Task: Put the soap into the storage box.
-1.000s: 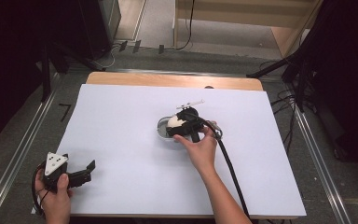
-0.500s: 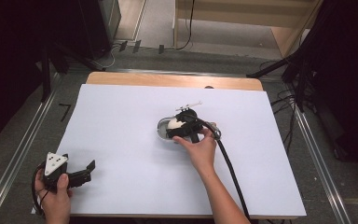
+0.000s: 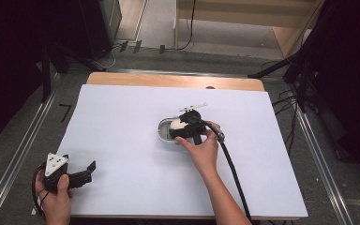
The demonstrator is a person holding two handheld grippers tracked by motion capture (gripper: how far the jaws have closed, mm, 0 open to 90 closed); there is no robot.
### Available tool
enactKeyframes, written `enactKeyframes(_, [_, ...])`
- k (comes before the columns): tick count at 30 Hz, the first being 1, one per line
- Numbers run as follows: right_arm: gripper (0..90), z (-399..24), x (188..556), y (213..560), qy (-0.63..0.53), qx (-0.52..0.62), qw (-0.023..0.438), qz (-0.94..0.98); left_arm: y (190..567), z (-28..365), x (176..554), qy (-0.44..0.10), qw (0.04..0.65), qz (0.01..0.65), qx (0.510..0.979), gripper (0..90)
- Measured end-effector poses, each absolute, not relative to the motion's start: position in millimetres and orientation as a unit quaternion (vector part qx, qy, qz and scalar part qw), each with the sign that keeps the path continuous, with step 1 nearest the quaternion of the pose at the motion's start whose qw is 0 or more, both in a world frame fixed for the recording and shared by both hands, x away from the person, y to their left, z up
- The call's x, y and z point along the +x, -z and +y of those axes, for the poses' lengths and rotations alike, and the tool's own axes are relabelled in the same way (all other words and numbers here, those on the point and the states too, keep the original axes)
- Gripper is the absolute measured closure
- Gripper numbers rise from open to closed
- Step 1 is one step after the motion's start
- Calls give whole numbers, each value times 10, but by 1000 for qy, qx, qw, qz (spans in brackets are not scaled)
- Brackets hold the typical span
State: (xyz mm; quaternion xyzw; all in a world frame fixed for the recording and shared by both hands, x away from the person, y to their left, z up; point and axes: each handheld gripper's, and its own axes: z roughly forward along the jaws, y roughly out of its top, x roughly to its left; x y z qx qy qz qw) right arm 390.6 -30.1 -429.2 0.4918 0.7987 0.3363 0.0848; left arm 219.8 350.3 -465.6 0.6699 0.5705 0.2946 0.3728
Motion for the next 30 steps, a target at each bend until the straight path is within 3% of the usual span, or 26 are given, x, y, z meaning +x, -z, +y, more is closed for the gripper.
enactKeyframes(30, [254,-421,3748,4140,-369,494,103,781,4655,3501,2195,-295,372,570,671,4])
